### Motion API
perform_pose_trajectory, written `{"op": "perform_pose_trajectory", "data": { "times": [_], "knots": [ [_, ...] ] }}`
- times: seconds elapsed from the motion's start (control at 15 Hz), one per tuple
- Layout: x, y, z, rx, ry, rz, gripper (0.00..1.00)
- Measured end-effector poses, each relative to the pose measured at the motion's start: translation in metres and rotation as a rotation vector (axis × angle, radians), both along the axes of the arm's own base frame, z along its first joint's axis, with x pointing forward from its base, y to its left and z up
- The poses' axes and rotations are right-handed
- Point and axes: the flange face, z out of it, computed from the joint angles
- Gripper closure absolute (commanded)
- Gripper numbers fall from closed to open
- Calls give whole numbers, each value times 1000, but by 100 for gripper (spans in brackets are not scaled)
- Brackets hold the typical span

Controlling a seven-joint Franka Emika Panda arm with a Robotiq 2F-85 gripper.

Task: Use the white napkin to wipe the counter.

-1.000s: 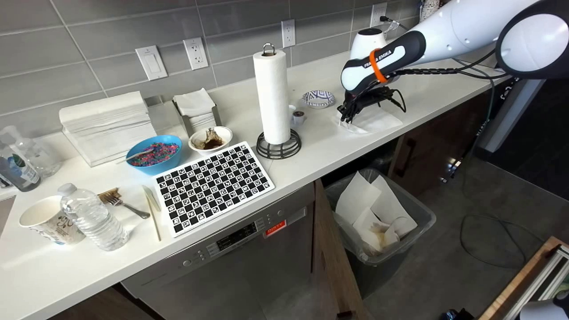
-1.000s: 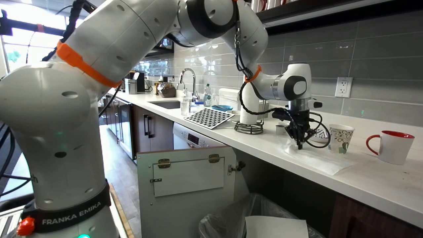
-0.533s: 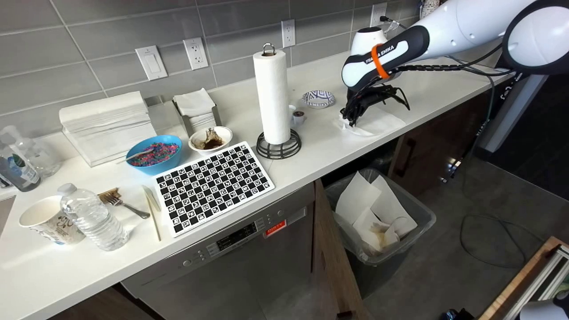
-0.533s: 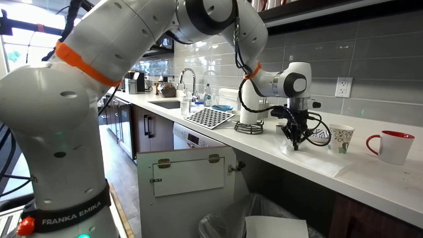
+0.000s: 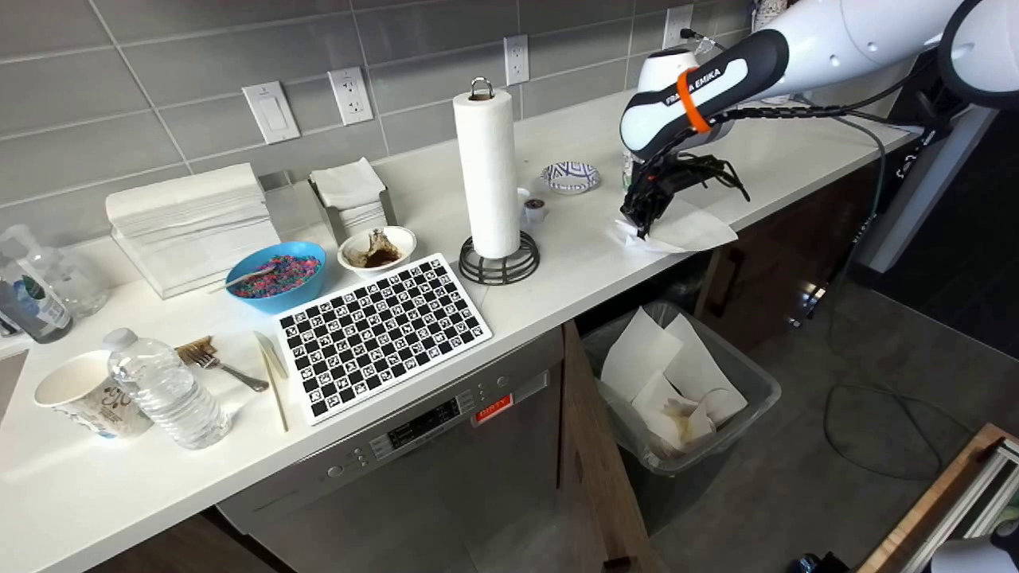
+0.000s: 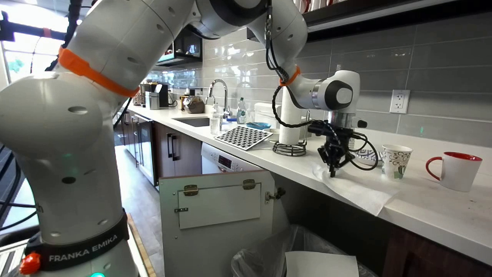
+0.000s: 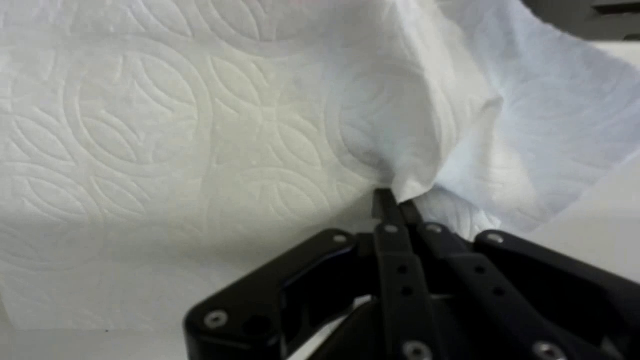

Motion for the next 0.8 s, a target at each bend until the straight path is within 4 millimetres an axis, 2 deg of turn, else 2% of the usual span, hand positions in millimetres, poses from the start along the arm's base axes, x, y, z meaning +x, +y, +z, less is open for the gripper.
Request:
{"op": "perform_pose_trajectory", "data": {
  "times": [0.47,0.8],
  "knots": [
    [-47,23,-4,52,176,130,100],
    [-82,25,-29,75,301,145,100]
  ]
}}
